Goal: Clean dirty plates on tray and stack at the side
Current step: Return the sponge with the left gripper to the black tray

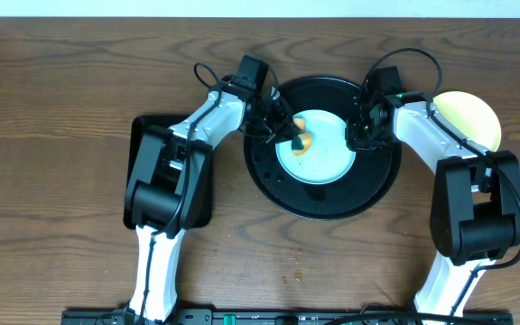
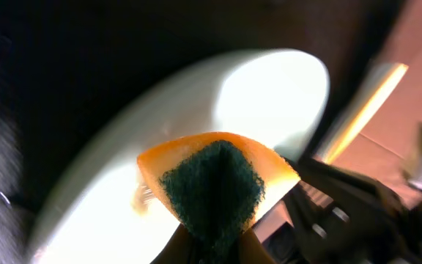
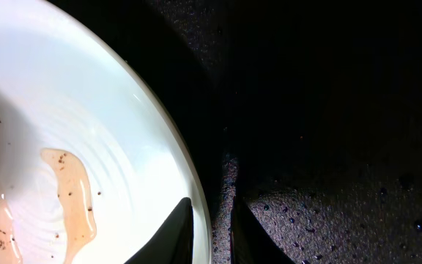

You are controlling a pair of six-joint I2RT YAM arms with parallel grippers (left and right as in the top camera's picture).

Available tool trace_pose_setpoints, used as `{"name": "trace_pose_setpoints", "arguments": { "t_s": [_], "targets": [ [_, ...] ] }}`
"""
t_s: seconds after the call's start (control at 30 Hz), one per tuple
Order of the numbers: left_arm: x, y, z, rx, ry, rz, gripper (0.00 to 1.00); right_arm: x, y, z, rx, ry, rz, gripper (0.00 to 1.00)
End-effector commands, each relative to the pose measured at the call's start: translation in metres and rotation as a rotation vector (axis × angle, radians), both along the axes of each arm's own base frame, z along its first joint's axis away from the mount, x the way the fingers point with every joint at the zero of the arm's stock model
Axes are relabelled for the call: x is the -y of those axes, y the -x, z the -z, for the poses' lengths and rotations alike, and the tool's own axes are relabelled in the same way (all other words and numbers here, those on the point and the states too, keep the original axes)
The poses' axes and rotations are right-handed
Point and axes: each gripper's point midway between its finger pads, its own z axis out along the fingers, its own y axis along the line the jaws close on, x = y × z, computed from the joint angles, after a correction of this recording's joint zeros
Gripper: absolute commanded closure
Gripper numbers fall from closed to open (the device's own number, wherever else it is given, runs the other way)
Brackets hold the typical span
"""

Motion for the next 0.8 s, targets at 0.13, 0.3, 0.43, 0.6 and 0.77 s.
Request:
{"name": "trace_pose_setpoints", "arguments": {
  "t_s": [0.13,0.3,0.43,0.6,0.77],
  "targets": [
    [-0.002,-0.003,-0.120,0.263,0.065,0.037,0.93,0.000,0.003,0.002,-0.007,0.007,-0.002,0.82],
    [-0.032,0.002,-0.127,0.414,-0.116,0.100,0.93,0.000,0.002,0.002,-0.005,0.007,-0.003,0.76],
    [-0.102,0.000,-0.106,0.433,-0.514,0.061,0.92,0.000,0.002,0.002,-0.003,0.006,-0.002,0.79],
    [-0.205,0.011,-0.090,0.334,-0.998,0.006,0.93,-0.001,0.001,0.004,-0.003,0.006,-0.003,0.82],
    [-0.255,0.023,-0.085,0.240,-1.132,-0.018,0.92,-0.006,0.002,0.007,0.007,0.004,-0.017,0.80]
  ]
}}
